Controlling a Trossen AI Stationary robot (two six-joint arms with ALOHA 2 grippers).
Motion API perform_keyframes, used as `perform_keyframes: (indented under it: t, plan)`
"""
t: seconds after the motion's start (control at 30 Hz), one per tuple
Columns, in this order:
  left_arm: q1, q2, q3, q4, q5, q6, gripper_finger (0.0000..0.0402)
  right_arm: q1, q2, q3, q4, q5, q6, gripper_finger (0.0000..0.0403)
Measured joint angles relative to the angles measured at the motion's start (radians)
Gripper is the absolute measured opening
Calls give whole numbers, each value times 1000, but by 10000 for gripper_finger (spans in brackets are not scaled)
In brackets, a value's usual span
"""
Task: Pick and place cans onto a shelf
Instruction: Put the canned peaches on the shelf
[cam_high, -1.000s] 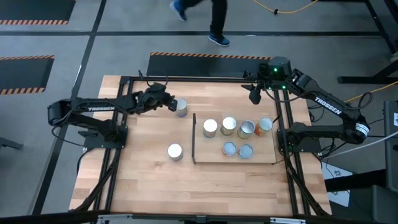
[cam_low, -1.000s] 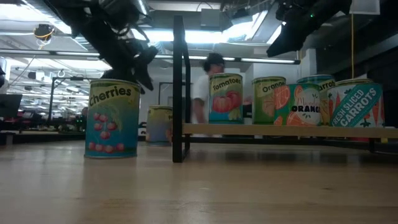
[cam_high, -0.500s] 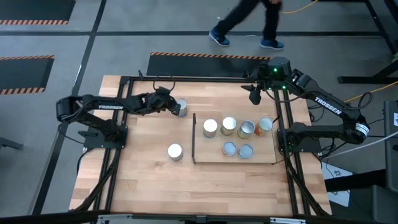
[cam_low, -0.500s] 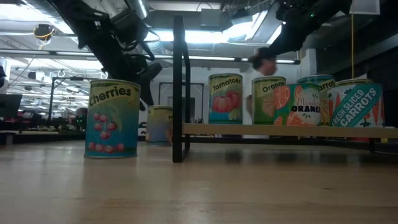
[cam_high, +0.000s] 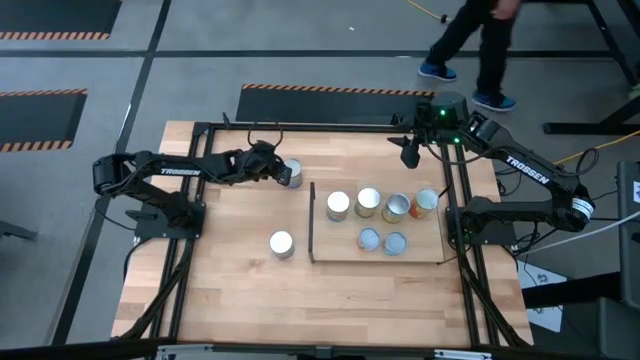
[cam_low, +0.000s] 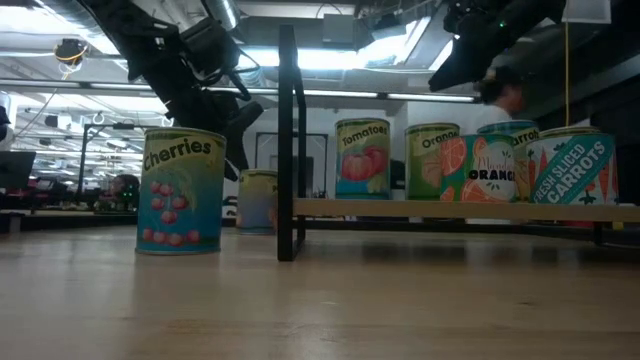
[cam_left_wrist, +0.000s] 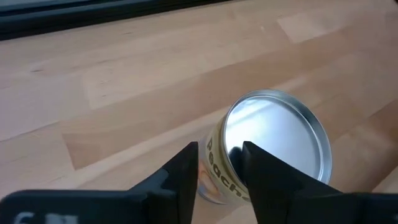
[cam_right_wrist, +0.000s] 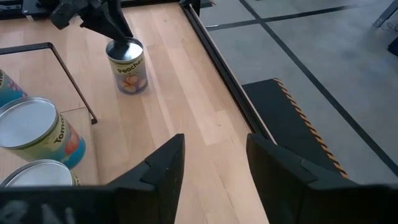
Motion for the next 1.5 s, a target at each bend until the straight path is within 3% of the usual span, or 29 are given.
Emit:
perform_keyframes:
  t: [0.4,0.87,1.17,1.43,1.5]
  plan:
    - [0,0,0,-4,-14,10,9,0,0,0,0,0,0,178]
    - [1,-62,30,7,-53,180,2,0,0,0,0,0,0,178]
    - [1,-128,240,-110,-44,394,1,0,0,0,-2,0,0,178]
    - [-78,-121,501,-142,96,560,0,2,-1,0,-3,-13,41,178]
    - [-121,-121,542,-132,128,581,0,2,-1,0,-6,-58,77,178]
